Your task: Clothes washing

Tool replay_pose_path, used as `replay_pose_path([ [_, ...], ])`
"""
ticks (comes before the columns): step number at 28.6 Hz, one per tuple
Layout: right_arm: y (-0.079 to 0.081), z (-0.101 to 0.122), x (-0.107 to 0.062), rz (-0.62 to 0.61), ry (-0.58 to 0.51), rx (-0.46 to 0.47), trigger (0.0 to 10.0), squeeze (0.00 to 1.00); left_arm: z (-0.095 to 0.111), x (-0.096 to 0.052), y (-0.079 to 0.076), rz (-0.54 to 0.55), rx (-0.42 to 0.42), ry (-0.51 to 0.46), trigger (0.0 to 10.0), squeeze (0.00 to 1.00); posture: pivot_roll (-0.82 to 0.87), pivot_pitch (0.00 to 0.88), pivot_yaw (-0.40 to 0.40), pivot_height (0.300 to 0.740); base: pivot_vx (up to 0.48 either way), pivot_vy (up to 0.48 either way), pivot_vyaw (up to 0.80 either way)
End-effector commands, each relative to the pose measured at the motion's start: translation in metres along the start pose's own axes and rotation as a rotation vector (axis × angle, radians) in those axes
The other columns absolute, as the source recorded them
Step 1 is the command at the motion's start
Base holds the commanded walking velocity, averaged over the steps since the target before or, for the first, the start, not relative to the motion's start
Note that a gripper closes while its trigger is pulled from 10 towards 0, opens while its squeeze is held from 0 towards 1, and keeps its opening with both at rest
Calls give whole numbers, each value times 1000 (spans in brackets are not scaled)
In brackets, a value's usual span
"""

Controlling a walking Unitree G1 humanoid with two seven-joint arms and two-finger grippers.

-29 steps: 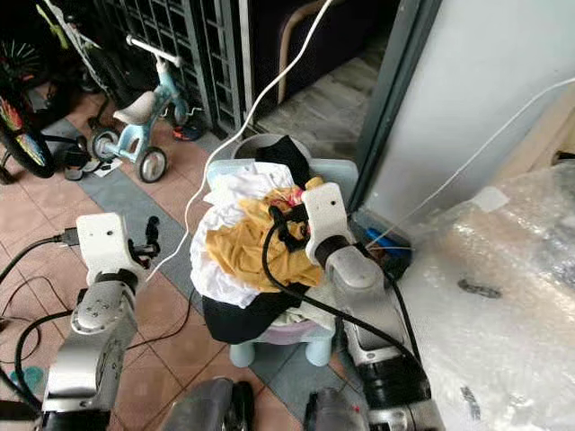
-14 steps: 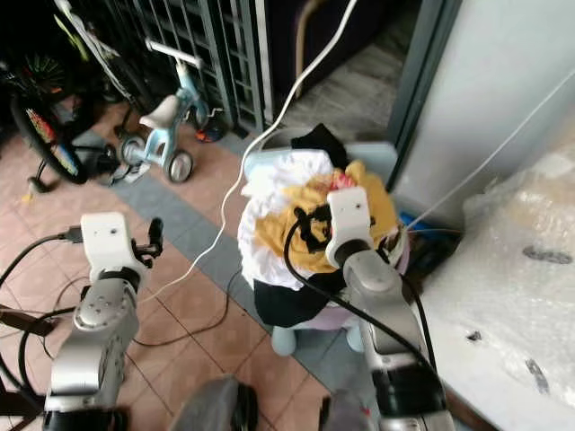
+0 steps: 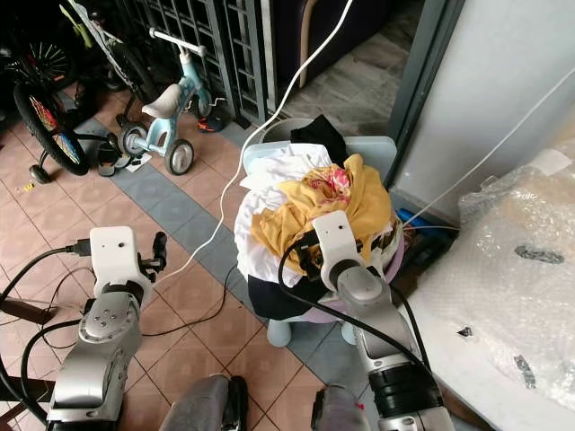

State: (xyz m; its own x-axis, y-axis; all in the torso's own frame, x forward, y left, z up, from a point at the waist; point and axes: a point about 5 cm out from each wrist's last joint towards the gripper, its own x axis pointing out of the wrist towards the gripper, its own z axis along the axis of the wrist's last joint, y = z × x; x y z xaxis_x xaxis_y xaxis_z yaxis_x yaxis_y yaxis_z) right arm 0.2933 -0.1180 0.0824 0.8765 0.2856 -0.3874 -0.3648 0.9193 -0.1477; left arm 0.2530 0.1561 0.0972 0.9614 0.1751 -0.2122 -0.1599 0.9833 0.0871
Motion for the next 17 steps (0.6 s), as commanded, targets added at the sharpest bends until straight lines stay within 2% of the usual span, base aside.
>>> replay_pose_path([
  [1, 11, -11, 2, 48, 51, -2, 0, 0, 1, -3, 2, 12, 11, -9, 10000, 0, 82, 142, 34, 728, 0, 0, 0],
  [9, 9, -15, 7, 27, 81, -26, 0, 0, -2, -4, 2, 15, 5, 1, 10000, 0, 80, 132, 24, 728, 0, 0, 0],
  [14, 7, -19, 5, 16, 97, -5, 0, 0, -3, -3, 0, 11, 4, 1, 10000, 0, 73, 124, 23, 728, 0, 0, 0],
  [17, 6, -22, 5, 10, 104, 29, 0, 0, -1, -3, -8, -43, 38, -17, 10000, 0, 66, 117, 27, 728, 0, 0, 0],
])
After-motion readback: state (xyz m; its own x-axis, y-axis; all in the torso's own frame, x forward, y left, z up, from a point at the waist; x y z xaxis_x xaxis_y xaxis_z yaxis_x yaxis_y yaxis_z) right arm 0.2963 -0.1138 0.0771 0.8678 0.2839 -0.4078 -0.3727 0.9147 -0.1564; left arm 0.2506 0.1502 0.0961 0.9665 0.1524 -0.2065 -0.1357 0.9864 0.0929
